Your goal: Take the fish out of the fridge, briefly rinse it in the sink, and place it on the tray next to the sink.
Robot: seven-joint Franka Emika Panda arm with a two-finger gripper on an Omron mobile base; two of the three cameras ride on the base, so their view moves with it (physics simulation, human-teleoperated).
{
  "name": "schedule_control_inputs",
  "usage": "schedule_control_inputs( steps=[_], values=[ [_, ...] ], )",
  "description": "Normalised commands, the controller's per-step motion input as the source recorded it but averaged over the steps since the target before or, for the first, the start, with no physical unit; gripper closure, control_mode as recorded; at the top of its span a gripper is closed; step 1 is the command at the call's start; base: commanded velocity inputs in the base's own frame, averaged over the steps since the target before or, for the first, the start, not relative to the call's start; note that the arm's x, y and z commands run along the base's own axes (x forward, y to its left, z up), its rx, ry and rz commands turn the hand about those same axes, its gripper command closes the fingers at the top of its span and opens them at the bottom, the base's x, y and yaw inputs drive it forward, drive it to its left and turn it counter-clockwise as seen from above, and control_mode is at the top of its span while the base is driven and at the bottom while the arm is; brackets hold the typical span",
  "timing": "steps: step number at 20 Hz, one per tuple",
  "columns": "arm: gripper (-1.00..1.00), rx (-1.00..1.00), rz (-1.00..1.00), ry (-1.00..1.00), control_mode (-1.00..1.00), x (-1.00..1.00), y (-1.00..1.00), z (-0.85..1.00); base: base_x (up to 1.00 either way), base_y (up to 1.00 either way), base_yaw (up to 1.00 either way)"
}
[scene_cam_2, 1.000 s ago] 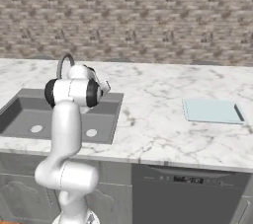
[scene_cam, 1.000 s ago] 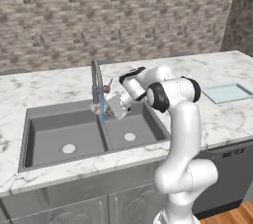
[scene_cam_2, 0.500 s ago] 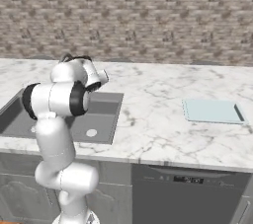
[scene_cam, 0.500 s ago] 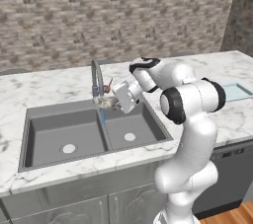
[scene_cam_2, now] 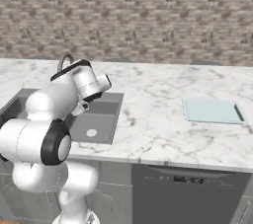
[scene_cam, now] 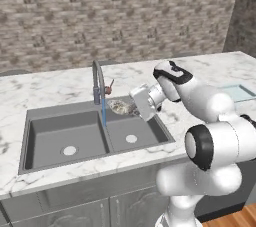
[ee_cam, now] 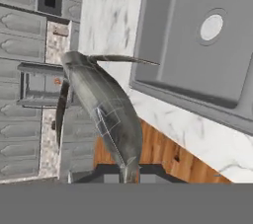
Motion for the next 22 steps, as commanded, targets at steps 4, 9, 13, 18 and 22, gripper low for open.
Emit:
schedule_control_inputs(
  steps=[4, 9, 13, 18, 22],
  values=[
    [1.00, -0.24, -0.09, -0.15, -1.00, -1.00, -0.27, 0.46, 0.00, 0.00, 0.00],
    [1.00, -0.48, -0.07, -0.24, -1.00, -1.00, -0.01, 0.21, 0.00, 0.00, 0.00],
    [1.00, -0.53, -0.11, -0.24, -1.00, -1.00, -0.01, 0.28, 0.00, 0.00, 0.00],
    [1.00, -0.49, -0.24, -0.30, -1.00, -0.92, -0.33, 0.70, 0.00, 0.00, 0.00],
    [1.00, -0.42, -0.34, -0.53, -1.00, -0.80, -0.33, 0.78, 0.00, 0.00, 0.00]
  ],
)
